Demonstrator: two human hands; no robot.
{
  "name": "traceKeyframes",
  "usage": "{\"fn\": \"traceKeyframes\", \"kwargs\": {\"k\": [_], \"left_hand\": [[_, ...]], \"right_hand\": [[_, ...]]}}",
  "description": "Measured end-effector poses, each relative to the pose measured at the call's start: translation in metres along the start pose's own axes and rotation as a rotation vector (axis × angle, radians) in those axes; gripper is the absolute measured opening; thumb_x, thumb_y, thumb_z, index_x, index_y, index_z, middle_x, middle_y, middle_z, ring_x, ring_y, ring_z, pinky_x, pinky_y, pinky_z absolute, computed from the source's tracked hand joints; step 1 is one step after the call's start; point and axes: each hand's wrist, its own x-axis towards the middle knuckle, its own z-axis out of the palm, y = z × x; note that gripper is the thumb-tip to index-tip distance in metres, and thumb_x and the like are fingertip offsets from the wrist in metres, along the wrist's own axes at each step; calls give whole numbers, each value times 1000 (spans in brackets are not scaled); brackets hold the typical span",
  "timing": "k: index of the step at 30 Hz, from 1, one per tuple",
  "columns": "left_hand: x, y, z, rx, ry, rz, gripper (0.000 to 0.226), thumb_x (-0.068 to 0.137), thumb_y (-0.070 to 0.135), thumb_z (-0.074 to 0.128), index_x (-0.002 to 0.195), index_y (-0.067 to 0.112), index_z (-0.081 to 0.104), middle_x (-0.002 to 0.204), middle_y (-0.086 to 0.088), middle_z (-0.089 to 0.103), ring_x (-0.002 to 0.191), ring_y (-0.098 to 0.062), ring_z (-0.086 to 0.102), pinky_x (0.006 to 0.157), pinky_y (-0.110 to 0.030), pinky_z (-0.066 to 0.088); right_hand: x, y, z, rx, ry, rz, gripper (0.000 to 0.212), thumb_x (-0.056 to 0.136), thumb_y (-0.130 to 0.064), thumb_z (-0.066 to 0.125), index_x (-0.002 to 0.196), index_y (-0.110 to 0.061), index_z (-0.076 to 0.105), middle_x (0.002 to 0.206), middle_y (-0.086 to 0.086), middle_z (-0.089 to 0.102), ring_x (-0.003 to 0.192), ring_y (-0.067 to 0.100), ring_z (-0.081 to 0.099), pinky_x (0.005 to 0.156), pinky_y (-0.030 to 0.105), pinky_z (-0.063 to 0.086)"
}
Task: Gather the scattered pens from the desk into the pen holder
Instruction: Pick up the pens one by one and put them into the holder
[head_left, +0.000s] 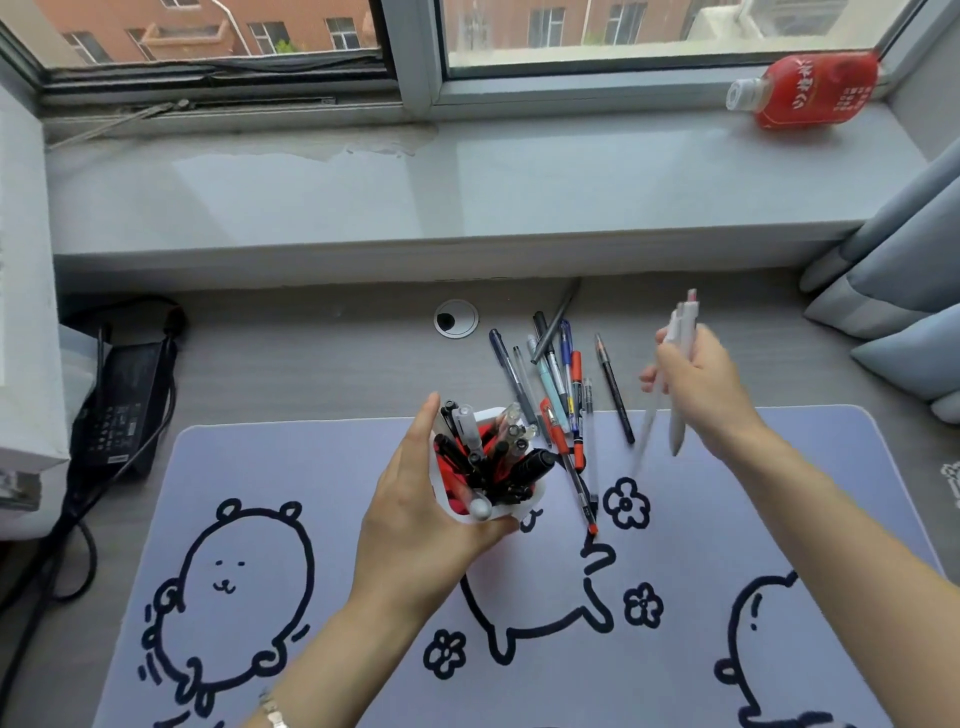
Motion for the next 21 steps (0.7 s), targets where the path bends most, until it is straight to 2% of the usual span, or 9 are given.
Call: {"fn": "traceKeyframes", "kwargs": {"k": [2,4,7,9,12,17,21], "left_hand": [[-1,1,2,-11,0,-5,110,47,37,86,128,62,16,112,28,47,112,-18,55,81,-46,55],[-2,3,3,-15,1,-3,110,50,32,86,132,56,17,108,31,49,114,-13,51,92,-40,50],[-5,9,6,-30,11,11,111,50,32,87,133,53,16,132,19,46,125,-9,42,99,-32,41],[-7,13,9,-8,15,41,110,49,37,87,132,53,16,134,18,45,122,-11,46,99,-33,43],[-9,16,9,-2,46,55,108,51,40,85,136,46,19,129,22,43,123,-10,44,96,-27,40],[-9,17,2,103,26,102,107,53,37,85,138,43,20,130,24,41,124,-7,40,93,-22,36],[-18,19,6,17,-12,57,111,46,41,86,131,54,17,127,23,48,117,-7,49,95,-28,44]], "right_hand": [[-30,-28,-6,311,-93,-60,21,94,-3,34,83,-20,41,72,3,52,65,16,61,72,30,58],[-59,-42,-3,473,-120,-116,22,96,-3,32,85,-20,41,66,-3,54,60,13,61,68,26,59],[-87,-43,19,575,-31,-173,22,97,-5,33,88,-22,41,60,-10,50,55,5,52,65,18,53],[-94,-41,37,590,39,-190,21,97,-6,33,88,-23,41,64,-7,45,55,3,46,63,16,49],[-99,-44,55,619,104,-227,22,98,-8,33,87,-25,40,68,-4,42,57,3,44,63,16,45],[-95,-50,55,688,86,-408,15,91,-12,34,91,-25,40,70,-7,45,60,7,45,63,18,43],[-91,-41,64,610,35,-477,19,91,-9,34,91,-26,41,69,-12,50,63,6,48,67,17,45]]}}
